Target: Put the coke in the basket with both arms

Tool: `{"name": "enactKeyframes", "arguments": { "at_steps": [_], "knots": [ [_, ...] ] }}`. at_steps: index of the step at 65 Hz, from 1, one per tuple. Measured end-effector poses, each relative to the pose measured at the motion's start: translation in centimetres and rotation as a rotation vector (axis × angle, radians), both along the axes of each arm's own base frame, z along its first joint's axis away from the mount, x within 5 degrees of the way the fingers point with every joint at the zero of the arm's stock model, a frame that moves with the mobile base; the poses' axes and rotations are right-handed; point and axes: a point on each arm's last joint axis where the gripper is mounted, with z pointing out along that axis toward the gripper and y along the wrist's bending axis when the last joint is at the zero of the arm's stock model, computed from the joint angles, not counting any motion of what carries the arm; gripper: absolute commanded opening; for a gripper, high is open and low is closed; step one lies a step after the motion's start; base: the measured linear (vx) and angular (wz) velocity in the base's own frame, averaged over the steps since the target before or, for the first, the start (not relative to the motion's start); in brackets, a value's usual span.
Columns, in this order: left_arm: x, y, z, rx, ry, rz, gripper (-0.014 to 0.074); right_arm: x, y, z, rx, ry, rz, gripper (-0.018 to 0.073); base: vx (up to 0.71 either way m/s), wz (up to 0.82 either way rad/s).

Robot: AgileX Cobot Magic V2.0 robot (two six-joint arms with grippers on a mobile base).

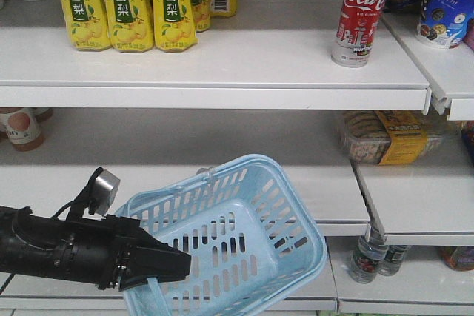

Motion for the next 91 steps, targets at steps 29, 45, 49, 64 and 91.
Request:
{"name": "enactKeyframes", "arguments": {
  "at_steps": [29, 45, 49, 64, 91],
  "knots": [
    [-0.05, -0.02, 0.06, -0.006, -0.001, -0.007, -0.0006, 0.0, 0.0, 0.0, 0.0, 0.0, 0.0, -0.001, 0.03, -0.02],
    [-0.06, -0.03, 0.07, -0.008, -0.001, -0.008, -0.0006, 0.0, 0.0, 0.0, 0.0, 0.0, 0.0, -0.001, 0.02, -0.01],
    [-0.07, -0.03, 0.09, -0.008, -0.002, -0.008, -0.0006, 0.0, 0.0, 0.0, 0.0, 0.0, 0.0, -0.001, 0.02, -0.01],
    [-0.11, -0.05, 0.12, -0.013, -0.001, -0.012, -0.0006, 0.0, 0.0, 0.0, 0.0, 0.0, 0.0, -0.001, 0.03, -0.01],
    [-0.13, -0.06, 0.15, -0.016, -0.001, -0.015, -0.0006, 0.0, 0.0, 0.0, 0.0, 0.0, 0.0, -0.001, 0.03, -0.01]
  ]
}}
